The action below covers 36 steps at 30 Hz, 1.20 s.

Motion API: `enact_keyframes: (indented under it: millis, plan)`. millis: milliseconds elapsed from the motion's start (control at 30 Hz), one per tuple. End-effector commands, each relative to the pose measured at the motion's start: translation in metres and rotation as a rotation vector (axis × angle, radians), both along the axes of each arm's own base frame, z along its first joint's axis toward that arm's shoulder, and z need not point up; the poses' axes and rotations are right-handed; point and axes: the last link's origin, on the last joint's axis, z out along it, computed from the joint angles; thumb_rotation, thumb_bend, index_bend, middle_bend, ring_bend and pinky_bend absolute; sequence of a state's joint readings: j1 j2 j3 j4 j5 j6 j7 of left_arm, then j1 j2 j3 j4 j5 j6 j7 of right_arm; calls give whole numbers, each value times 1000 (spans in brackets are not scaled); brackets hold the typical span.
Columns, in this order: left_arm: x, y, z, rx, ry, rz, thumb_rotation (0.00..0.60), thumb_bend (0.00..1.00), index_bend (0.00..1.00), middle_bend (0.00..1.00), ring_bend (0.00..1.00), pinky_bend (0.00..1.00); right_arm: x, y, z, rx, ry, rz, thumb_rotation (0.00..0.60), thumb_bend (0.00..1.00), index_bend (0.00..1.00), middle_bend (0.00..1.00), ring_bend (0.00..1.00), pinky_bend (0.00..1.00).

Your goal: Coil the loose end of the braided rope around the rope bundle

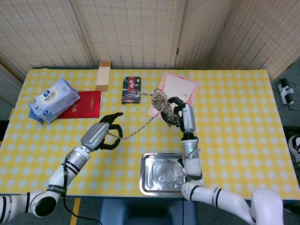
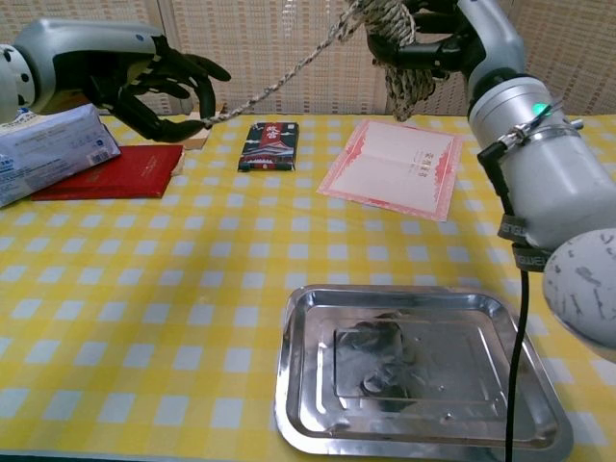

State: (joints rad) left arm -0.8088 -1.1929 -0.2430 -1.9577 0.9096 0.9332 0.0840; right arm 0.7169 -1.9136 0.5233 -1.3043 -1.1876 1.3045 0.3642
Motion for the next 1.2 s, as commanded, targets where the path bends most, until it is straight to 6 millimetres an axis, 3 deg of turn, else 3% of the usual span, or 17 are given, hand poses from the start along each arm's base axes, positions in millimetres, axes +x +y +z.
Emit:
enact_keyframes:
  millis: [33, 400, 767, 933, 1200]
  plan:
    - [-15, 7, -6, -1, 56, 33, 600, 523, 576, 72, 0, 0, -11, 6, 15, 46, -61, 35, 600, 602, 920, 830, 972, 808]
    - [-40, 36, -17, 30, 127, 156, 600, 523, 577, 71, 0, 0, -26, 30, 38, 141, -139, 127, 600, 601, 922, 830, 965, 811]
    - [-56, 51, -33, 65, 258, 198, 600, 523, 578, 68, 0, 0, -35, 43, 50, 201, -155, 202, 600, 601, 930, 835, 973, 817]
    - [-50, 55, -33, 98, 258, 189, 600, 523, 577, 68, 0, 0, -42, 47, 49, 241, -18, 265, 600, 601, 930, 835, 974, 817]
    - [-21, 52, -23, 168, 245, 76, 600, 522, 577, 68, 0, 0, -38, 50, 42, 291, 122, 351, 600, 601, 930, 835, 977, 817]
